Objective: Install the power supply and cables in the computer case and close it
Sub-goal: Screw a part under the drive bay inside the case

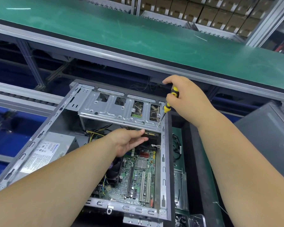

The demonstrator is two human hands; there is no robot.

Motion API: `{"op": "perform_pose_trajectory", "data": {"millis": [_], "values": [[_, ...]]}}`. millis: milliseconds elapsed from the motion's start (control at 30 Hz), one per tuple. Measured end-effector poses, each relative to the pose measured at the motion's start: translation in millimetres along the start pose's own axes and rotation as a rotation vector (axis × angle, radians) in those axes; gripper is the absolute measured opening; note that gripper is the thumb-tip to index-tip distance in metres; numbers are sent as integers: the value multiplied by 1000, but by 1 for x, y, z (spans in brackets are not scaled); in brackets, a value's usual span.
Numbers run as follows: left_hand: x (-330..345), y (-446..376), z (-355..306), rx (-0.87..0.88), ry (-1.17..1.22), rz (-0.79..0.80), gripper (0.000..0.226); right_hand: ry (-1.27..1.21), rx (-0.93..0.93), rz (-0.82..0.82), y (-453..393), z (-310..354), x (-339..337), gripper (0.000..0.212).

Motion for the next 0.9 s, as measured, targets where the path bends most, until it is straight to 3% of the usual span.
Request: {"op": "perform_pose_trajectory", "data": {"millis": [133, 233, 400, 500, 567, 767, 900], "values": [[-1, -1, 0, 4, -3, 3, 48, 133, 0, -58, -1, 1, -3, 28], [-1, -3, 1, 1, -13, 4, 34, 247, 9, -83, -2, 2, -3, 26], [-3, -6, 1, 5, -19, 3, 30, 99, 12, 26, -3, 0, 1, 29], [-3, -6, 2, 5, -15, 8, 29, 190, 25, -28, -3, -1, -6, 21], [-3, -6, 2, 6, -13, 6, 29, 261, 59, -30, -3, -2, -7, 28], [-3, -6, 2, 6, -8, 8, 29, 115, 39, 24, -4, 0, -6, 29], [-2, -6, 2, -1, -9, 11, 29, 237, 66, -21, -3, -1, -9, 32]]}}
Point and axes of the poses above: each hand's wrist, its own y-axis away from the middle knuckle, its own x-axis out of the palm, z = x × y, the point moved 10 cm from there along -y, towards the middle knuckle, and after that the axes turned 6 degrees about x, right-handed, at the moved point
